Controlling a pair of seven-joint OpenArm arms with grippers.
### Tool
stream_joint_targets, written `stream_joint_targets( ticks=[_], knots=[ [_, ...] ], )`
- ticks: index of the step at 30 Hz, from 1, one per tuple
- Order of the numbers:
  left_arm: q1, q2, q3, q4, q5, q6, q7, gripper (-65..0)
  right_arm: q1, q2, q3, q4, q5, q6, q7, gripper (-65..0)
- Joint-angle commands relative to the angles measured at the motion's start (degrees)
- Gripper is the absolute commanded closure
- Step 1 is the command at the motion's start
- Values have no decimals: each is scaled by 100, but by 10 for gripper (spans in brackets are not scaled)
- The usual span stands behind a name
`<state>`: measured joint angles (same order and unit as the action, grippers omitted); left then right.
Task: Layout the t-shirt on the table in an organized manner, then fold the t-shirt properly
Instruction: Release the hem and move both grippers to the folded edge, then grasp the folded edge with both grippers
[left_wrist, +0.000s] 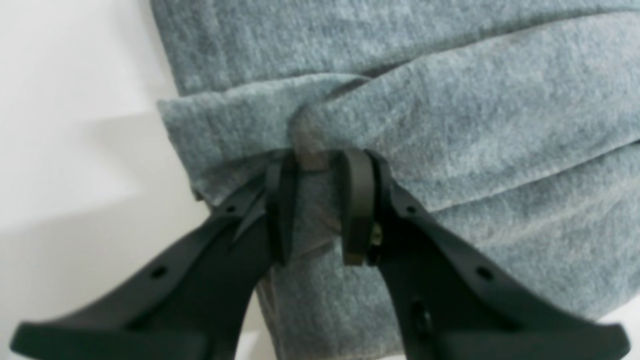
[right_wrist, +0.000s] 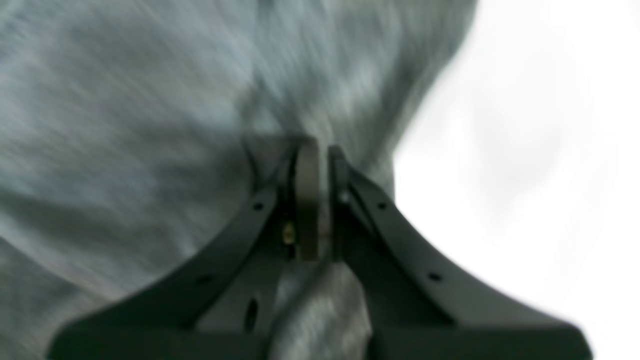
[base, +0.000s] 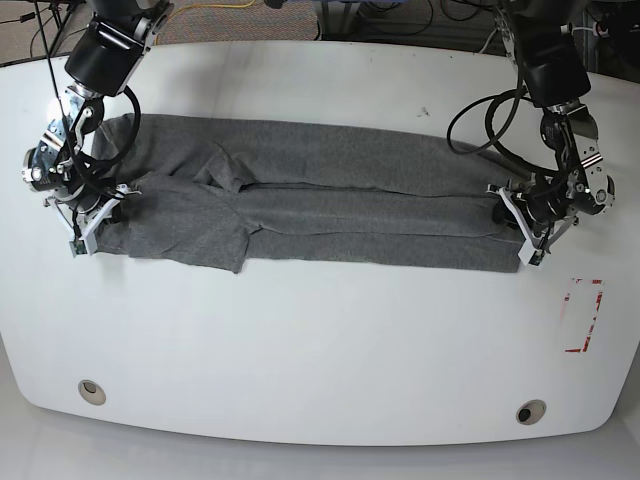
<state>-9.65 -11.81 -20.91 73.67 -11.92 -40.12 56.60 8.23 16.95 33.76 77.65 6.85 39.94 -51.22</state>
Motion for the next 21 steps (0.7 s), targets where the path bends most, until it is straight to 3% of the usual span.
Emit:
stream_joint_targets(
  ticks=[1, 4, 7, 8, 11, 14, 21],
  knots=[
    [-103, -45, -24, 242, 133, 12, 323, -136, 201, 94, 13, 451, 93, 6, 98, -44],
    [-103, -45, -24, 488, 133, 12, 454, -162, 210, 68, 4, 741, 93, 6, 28, -128],
    [-103, -45, -32, 796, 133, 12, 542, -226, 368, -126, -4, 978, 84, 6, -210, -292],
    [-103, -45, -32, 901, 133, 12, 578, -257, 456, -196, -4, 1031, 75, 6, -333, -377],
    [-112, -45, -32, 1103, 133, 12, 674, -304, 562, -302, 4, 1022, 75, 6, -421, -523],
    [-112, -45, -32, 1279, 133, 12, 718, -319, 562, -363, 4, 996, 75, 6, -403, -582],
    [-103, -45, -32, 1561, 133, 12, 736, -319, 667, -592, -4, 591, 75, 6, -386, -582]
  ],
)
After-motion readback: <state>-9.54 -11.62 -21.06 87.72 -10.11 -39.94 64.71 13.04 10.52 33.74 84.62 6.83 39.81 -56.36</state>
